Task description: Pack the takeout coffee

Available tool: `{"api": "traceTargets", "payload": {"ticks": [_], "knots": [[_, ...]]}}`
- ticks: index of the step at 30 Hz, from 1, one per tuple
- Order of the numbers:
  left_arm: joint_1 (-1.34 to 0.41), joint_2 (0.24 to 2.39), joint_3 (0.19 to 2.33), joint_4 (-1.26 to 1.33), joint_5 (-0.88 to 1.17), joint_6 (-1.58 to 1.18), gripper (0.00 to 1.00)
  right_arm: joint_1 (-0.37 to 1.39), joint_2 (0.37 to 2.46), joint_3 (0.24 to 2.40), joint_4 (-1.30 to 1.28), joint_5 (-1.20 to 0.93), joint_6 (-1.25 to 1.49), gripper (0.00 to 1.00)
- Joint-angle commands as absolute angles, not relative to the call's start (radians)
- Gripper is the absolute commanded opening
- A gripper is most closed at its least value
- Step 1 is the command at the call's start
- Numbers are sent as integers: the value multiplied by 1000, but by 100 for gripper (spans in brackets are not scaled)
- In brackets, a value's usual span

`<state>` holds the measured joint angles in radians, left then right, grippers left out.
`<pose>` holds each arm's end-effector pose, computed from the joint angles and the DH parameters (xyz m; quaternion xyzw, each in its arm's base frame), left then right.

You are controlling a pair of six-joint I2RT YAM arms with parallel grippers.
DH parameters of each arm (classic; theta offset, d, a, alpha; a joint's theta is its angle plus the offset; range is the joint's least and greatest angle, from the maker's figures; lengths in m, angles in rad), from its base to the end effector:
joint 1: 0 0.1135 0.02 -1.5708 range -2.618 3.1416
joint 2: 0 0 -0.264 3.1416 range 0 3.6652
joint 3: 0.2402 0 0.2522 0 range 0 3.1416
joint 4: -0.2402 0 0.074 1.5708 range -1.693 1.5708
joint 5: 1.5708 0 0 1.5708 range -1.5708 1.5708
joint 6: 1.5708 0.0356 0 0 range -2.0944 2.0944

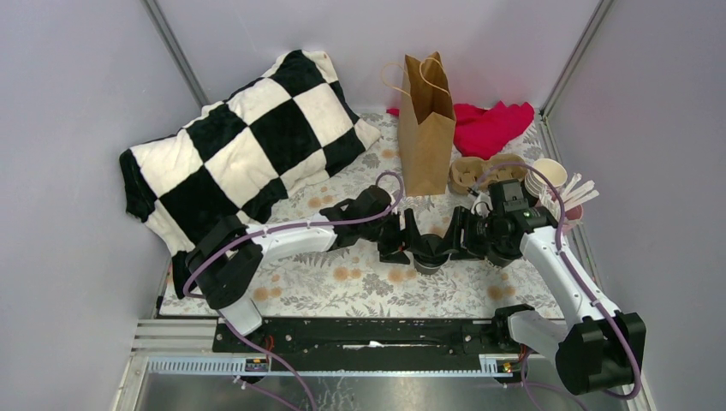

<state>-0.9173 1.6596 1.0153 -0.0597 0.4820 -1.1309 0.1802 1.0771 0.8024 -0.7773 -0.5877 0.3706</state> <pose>0.2032 -0.2925 0.2090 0.0057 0.8870 -0.4610 0.0270 0.1916 0.0550 0.2473 0.0140 0.9280 0.3362 0.1601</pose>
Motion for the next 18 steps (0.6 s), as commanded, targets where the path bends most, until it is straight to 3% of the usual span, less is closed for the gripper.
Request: {"api": "traceTargets", "payload": {"ticks": [1, 4, 12, 18], "knots": [[-922, 1657, 1009, -36, 459, -1099, 73, 176, 1075, 774, -783, -616, 395, 59], [-925, 1656, 985, -35, 451, -1092, 71, 176, 1086, 722, -752, -624, 430, 52], [-927, 1650, 932, -16, 446, -1083, 70, 176, 1043, 659, -703, -602, 482, 51], [-928, 1669, 988, -58, 440, -1052, 70, 174, 1093, 806, -743, -582, 426, 64]]}}
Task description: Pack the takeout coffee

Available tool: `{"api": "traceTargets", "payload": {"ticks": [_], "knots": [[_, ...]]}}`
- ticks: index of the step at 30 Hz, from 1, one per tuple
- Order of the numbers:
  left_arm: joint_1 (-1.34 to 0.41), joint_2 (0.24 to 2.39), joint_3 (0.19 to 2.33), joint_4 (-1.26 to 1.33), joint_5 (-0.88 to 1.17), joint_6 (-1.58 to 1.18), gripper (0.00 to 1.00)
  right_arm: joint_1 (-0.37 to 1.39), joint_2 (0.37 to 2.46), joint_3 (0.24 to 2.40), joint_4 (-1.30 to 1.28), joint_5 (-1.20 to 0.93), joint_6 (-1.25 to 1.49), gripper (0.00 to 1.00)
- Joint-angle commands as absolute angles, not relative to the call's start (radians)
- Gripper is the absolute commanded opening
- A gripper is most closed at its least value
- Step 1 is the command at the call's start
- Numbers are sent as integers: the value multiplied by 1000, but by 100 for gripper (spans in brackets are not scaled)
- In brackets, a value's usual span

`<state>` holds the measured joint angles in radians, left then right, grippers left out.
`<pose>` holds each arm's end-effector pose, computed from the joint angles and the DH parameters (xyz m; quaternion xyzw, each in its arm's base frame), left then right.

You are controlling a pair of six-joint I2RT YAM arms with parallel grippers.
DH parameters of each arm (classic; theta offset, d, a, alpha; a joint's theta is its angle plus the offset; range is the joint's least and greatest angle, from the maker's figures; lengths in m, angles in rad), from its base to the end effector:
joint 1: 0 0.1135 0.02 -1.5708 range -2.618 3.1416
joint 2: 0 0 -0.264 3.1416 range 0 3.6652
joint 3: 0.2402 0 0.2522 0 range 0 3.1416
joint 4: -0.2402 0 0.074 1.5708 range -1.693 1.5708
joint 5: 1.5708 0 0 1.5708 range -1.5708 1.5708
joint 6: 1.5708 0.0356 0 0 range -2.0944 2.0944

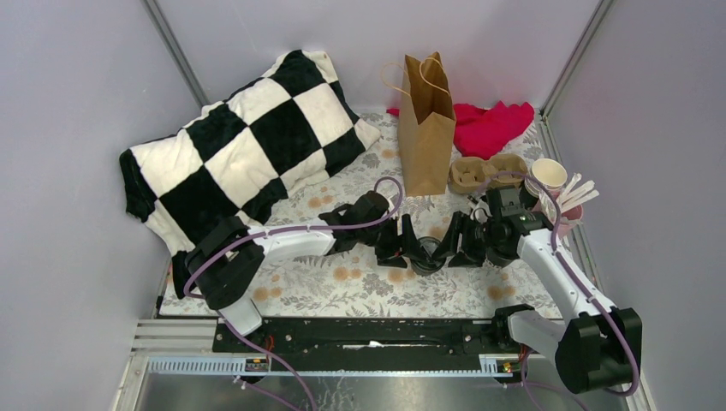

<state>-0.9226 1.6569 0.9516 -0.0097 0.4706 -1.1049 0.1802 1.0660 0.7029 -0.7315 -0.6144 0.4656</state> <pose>0.1972 -0.2871 0.1941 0.0158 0.8899 -0.4547 0.0333 0.1831 0.0542 0.2220 0.0611 0.9270 0.3500 0.1200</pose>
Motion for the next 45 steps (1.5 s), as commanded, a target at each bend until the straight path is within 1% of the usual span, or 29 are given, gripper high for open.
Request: {"api": "traceTargets", "payload": {"ticks": [1, 3, 5, 8, 10, 12, 15, 17, 21, 25, 29, 31, 34, 40, 43, 45], "knots": [[-927, 1674, 1000, -65, 441, -1044, 70, 172, 1098, 821, -733, -599, 426, 66], [-924, 1682, 1011, -70, 445, -1035, 70, 143, 1114, 824, -708, -651, 424, 68], [-915, 1686, 1007, -68, 449, -1034, 70, 97, 1144, 798, -666, -743, 407, 67], [-899, 1683, 976, -32, 467, -1050, 70, 45, 1181, 736, -613, -827, 391, 61], [-891, 1684, 967, -27, 470, -1047, 70, 12, 1191, 683, -528, -885, 426, 59], [-887, 1689, 962, -23, 475, -1042, 70, -8, 1209, 596, -407, -942, 491, 53], [-880, 1694, 937, -7, 476, -1042, 70, -24, 1256, 516, -302, -915, 532, 46], [-878, 1690, 931, -16, 471, -1034, 70, -23, 1275, 532, -365, -886, 489, 43], [-879, 1675, 982, -71, 468, -997, 72, -23, 1194, 657, -496, -838, 436, 47], [-867, 1658, 1065, -101, 494, -982, 79, -23, 1189, 738, -557, -877, 428, 50], [-834, 1634, 1113, -92, 536, -1001, 88, -23, 1194, 753, -582, -899, 408, 55], [-812, 1630, 1112, -86, 549, -1005, 91, -22, 1190, 751, -585, -902, 406, 57], [-800, 1639, 1100, -84, 561, -1004, 90, -16, 1194, 739, -584, -911, 401, 59], [-798, 1658, 1070, -76, 550, -1000, 83, -5, 1205, 723, -584, -913, 391, 59], [-800, 1665, 1069, -77, 549, -990, 83, -5, 1217, 723, -592, -904, 379, 59], [-802, 1665, 1069, -80, 545, -981, 84, 27, 1222, 721, -594, -896, 376, 59]]}}
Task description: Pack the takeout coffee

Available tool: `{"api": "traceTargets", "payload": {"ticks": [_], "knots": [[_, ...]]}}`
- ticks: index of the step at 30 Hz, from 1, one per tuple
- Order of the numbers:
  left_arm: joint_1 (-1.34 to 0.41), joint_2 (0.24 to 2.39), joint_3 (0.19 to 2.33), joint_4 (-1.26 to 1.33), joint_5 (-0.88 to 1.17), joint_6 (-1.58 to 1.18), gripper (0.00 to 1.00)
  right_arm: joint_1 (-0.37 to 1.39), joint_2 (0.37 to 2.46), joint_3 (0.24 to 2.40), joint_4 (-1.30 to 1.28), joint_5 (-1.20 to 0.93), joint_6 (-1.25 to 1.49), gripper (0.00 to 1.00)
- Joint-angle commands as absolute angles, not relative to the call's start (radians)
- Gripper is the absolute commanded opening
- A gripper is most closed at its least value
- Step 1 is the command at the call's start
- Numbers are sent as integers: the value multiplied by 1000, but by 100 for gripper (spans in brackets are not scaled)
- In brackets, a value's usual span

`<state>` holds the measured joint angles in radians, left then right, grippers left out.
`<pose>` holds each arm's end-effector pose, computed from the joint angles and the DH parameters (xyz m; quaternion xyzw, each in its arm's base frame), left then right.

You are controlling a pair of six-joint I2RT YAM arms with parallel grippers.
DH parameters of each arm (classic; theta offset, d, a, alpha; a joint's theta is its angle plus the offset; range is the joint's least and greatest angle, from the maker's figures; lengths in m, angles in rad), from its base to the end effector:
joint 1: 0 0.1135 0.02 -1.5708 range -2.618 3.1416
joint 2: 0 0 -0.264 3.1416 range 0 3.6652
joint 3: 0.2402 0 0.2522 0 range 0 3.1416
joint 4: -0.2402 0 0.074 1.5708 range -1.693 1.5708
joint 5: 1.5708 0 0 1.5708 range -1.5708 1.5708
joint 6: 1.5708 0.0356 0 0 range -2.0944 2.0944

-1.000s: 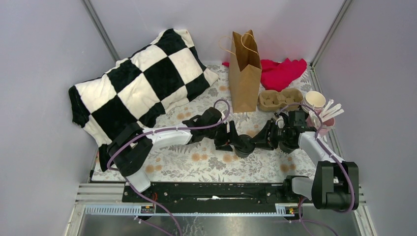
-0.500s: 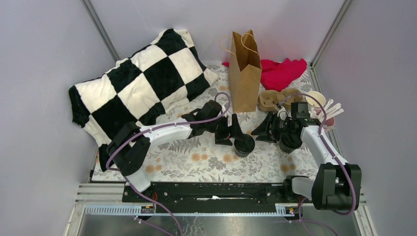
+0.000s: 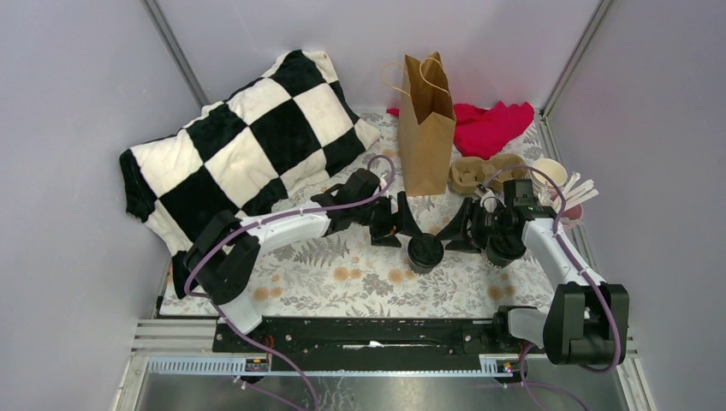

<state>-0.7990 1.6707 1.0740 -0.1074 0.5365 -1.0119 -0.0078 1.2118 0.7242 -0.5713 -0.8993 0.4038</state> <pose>0.2397 -0.2724 0.2205 0.0177 0.8820 -0.4670 0.0607 0.2191 0.0262 0.2151 0.0703 0.8754 0.4571 0.1408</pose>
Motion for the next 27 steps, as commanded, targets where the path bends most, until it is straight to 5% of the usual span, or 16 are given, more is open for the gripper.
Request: {"api": "traceTargets", "payload": {"ticks": [1, 6, 27], "knots": [[-803, 1663, 1069, -88, 538, -974, 84, 33, 1223, 723, -595, -894, 374, 58], [-829, 1662, 1076, -114, 506, -963, 75, 43, 1215, 726, -594, -873, 393, 47], [-859, 1631, 972, -63, 440, -979, 57, 61, 1177, 671, -582, -835, 409, 52]]}}
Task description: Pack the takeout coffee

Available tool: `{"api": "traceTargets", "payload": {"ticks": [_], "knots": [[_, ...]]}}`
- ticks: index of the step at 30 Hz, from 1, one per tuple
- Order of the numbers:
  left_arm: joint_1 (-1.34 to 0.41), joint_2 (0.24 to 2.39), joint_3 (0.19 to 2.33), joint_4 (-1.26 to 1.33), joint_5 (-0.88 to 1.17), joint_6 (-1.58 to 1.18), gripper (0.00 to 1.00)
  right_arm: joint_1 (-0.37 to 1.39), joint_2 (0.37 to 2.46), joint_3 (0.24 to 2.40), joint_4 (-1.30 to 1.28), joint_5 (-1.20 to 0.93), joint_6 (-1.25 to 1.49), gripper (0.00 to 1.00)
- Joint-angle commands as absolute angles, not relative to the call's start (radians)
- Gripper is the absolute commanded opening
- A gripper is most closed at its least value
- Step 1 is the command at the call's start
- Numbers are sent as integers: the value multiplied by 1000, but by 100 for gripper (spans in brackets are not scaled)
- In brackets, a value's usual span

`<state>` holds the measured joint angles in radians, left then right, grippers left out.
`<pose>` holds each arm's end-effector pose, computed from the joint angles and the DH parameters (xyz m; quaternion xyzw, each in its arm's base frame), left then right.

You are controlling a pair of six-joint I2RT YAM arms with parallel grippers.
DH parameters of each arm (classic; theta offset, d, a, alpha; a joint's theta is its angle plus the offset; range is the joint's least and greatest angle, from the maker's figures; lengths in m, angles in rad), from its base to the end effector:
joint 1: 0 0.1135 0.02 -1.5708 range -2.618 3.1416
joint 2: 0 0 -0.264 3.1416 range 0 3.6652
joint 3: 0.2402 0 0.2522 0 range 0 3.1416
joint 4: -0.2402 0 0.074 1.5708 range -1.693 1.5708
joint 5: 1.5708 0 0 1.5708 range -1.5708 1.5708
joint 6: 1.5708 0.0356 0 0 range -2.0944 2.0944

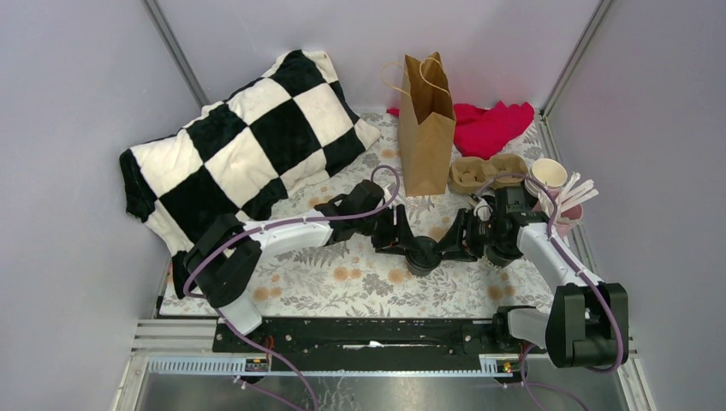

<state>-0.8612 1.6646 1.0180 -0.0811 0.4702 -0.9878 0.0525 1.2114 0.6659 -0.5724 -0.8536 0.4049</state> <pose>0.2193 -0.2801 0.2063 0.0390 0.8916 -0.4457 0.0700 0.2086 0.0378 0.1972 0.0640 0.8896 0.4392 0.1076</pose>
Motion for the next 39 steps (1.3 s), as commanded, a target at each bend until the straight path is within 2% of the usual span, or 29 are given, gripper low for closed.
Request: {"api": "traceTargets", "payload": {"ticks": [1, 8, 13, 16, 18, 21, 24, 28, 34, 39], "knots": [[-857, 1631, 963, -62, 440, -978, 56, 60, 1178, 673, -584, -832, 409, 53], [-851, 1637, 860, 21, 431, -984, 52, 60, 1192, 607, -511, -818, 430, 53], [-848, 1652, 767, 90, 439, -997, 50, 60, 1196, 578, -504, -764, 449, 49], [-851, 1664, 794, 96, 451, -996, 51, 63, 1178, 683, -582, -737, 429, 52], [-851, 1668, 822, 98, 459, -995, 51, 63, 1183, 733, -589, -793, 429, 55], [-851, 1671, 846, 103, 471, -995, 52, 67, 1196, 698, -512, -909, 485, 57], [-850, 1674, 832, 139, 486, -1001, 52, 70, 1188, 635, -468, -883, 506, 57], [-849, 1708, 779, 184, 484, -1012, 52, 70, 1210, 557, -439, -789, 511, 46], [-850, 1728, 803, 82, 450, -945, 52, 70, 1210, 587, -473, -706, 493, 48], [-848, 1660, 941, 3, 476, -919, 64, 69, 1212, 614, -490, -706, 469, 48]]}}
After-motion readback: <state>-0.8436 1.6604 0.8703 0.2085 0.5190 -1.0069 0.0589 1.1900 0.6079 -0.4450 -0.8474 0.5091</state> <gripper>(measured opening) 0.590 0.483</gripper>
